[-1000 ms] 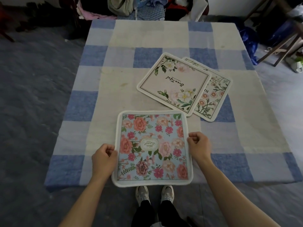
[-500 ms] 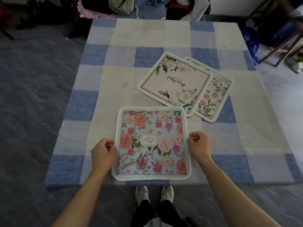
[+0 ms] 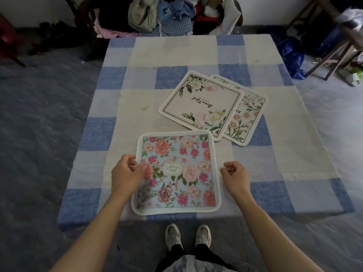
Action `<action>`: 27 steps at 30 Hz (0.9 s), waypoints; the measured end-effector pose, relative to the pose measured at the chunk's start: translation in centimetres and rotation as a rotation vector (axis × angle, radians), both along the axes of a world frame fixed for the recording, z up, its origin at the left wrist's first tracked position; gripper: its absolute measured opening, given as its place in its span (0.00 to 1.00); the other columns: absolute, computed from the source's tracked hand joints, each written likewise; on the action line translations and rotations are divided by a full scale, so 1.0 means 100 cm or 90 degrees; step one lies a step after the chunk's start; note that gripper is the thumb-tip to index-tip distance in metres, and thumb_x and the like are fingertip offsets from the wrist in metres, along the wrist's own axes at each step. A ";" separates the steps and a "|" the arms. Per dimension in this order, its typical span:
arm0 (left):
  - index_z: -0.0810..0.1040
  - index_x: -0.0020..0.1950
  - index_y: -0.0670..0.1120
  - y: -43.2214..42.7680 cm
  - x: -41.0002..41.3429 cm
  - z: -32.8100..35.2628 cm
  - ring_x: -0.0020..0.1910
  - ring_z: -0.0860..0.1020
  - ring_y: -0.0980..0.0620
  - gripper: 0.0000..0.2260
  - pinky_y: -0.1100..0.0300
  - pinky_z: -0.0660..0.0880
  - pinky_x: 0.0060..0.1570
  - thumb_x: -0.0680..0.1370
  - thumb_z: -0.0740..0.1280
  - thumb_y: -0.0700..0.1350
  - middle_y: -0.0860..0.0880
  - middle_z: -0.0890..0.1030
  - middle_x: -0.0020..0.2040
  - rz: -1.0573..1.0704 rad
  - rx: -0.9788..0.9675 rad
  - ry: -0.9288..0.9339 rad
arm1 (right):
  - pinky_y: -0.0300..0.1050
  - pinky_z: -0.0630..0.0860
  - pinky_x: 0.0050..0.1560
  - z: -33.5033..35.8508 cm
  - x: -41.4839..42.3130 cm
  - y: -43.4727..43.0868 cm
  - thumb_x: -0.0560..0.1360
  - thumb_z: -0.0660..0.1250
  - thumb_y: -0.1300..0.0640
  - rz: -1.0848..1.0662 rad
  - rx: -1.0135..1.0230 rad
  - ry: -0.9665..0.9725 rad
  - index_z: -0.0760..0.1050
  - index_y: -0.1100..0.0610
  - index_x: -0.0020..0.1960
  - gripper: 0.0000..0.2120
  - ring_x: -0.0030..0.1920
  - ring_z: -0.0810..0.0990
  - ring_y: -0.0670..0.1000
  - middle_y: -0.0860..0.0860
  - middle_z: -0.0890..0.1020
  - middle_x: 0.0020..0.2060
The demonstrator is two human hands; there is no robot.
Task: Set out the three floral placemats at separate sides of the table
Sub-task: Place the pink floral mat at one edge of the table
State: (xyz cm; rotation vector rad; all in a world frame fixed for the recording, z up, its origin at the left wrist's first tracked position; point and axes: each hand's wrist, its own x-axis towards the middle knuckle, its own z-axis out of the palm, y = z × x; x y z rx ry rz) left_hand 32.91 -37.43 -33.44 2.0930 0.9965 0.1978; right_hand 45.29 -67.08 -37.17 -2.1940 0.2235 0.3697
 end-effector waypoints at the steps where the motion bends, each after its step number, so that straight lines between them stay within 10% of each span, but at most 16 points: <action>1: 0.75 0.59 0.49 -0.002 0.003 0.005 0.41 0.77 0.60 0.12 0.69 0.69 0.34 0.77 0.70 0.48 0.55 0.79 0.44 -0.007 0.006 -0.014 | 0.33 0.69 0.37 0.002 0.001 0.000 0.77 0.69 0.57 -0.002 0.009 -0.002 0.77 0.57 0.56 0.08 0.42 0.77 0.41 0.45 0.79 0.42; 11: 0.79 0.51 0.46 0.026 0.063 0.026 0.43 0.78 0.51 0.06 0.55 0.76 0.45 0.76 0.70 0.44 0.48 0.80 0.48 -0.214 0.059 -0.057 | 0.34 0.71 0.38 0.018 -0.005 0.013 0.77 0.69 0.54 -0.109 0.019 -0.018 0.77 0.54 0.57 0.10 0.44 0.78 0.41 0.42 0.79 0.43; 27: 0.79 0.49 0.50 0.066 0.152 -0.003 0.42 0.78 0.58 0.04 0.61 0.75 0.41 0.76 0.68 0.48 0.50 0.80 0.47 -0.551 0.012 -0.064 | 0.29 0.75 0.30 0.045 -0.098 0.083 0.77 0.69 0.54 -0.401 0.013 -0.038 0.77 0.54 0.53 0.06 0.41 0.82 0.42 0.47 0.82 0.44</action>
